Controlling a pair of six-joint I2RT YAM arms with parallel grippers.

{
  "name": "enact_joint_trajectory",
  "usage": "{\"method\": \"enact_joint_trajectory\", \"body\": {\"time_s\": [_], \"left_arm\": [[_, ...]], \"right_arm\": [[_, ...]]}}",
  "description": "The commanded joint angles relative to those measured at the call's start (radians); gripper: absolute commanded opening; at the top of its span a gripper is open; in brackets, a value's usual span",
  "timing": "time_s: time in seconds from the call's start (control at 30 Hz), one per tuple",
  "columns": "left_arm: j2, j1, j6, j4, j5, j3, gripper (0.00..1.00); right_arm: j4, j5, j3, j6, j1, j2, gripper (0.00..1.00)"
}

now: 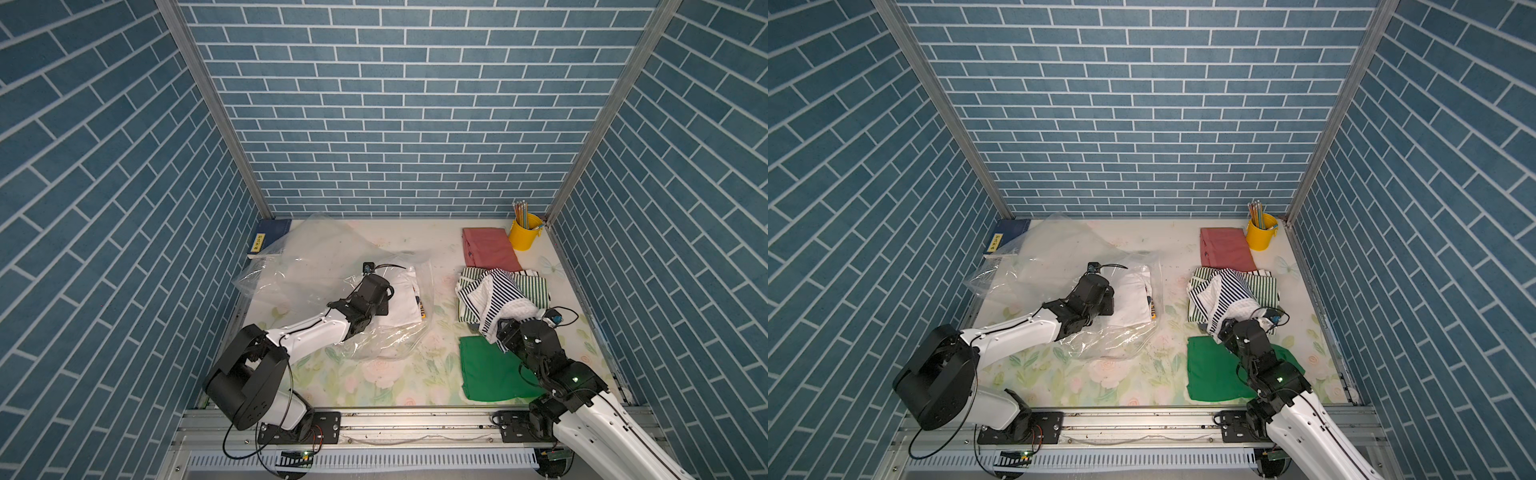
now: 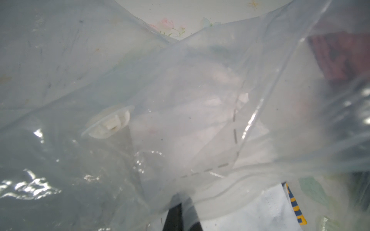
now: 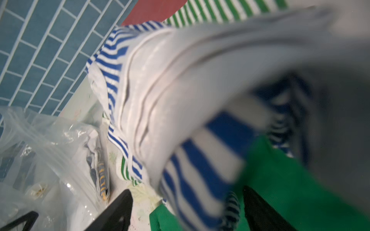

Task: Take the tank top out of the vacuum bag
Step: Place the tank top at the center of the board, then adjust the tank top at the center of the board.

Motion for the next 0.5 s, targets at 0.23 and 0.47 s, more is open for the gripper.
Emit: {"method": "enact_joint_trajectory", "body": {"time_s": [0.23,0.47], "left_arm": [[-0.030,0.007,0.013,0.003,-0.009,-0.023,0.00],[-0.036,0.007,0.010,0.004,-0.005,-0.027,0.00]], "right_arm": [[0.198,-0.082,0.014,-0.199,-0.003,0.143,0.32],[0.448,-0.253,0.009,-0.159,-0.003,0.118,0.00]]}}
